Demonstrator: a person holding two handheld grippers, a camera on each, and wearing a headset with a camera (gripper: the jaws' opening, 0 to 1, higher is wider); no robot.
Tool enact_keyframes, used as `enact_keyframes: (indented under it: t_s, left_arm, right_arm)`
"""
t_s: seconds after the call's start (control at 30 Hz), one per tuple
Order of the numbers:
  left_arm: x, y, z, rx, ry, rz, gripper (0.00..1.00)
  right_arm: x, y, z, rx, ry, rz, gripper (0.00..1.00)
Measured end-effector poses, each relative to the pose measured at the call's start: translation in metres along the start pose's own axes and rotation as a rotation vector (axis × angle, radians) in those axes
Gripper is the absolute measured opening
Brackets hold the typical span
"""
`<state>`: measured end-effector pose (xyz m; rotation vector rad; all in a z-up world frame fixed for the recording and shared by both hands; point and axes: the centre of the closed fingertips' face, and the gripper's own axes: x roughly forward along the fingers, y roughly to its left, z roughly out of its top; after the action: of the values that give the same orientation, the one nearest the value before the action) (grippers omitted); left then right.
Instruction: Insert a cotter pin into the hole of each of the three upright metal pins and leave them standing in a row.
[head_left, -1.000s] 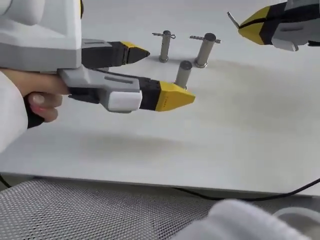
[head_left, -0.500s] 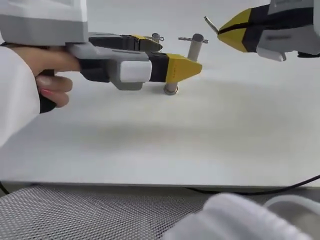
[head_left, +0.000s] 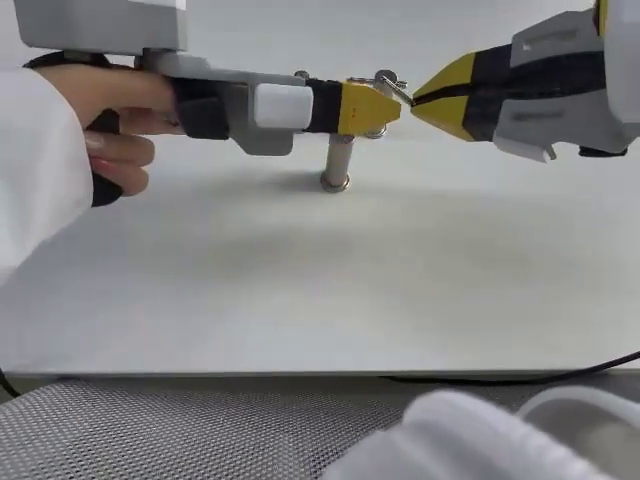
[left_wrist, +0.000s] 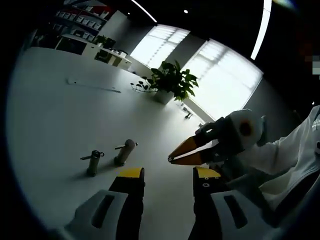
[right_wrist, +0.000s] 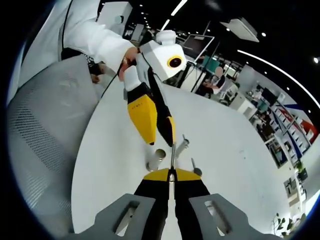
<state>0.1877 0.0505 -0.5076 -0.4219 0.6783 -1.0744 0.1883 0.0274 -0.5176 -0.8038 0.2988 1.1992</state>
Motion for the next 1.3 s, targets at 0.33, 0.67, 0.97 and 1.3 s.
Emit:
enact_keyframes:
  t_s: [0.33, 0.67, 0.97, 1.3]
  left_arm:
    - [0.005, -0.006, -0.004, -0.053, 0.021, -0.028, 0.13]
    - [0.007, -0.006, -0.009, -0.118, 0.041, -0.032, 0.05]
    - [0.007, -0.003, -0.012, -0.121, 0.056, -0.018, 0.03]
    - [0.006, -0.003, -0.014, -0.118, 0.070, -0.021, 0.02]
  right_arm:
    - [0.004, 0.010, 0.008, -0.047, 0.000, 0.023, 0.00]
    - [0.008, 0.016, 0.010, -0.080, 0.007, 0.035, 0.00]
    - [0.009, 0.017, 0.011, -0.089, 0.011, 0.034, 0.00]
    - [0.010, 0.021, 0.017, -0.093, 0.005, 0.037, 0.00]
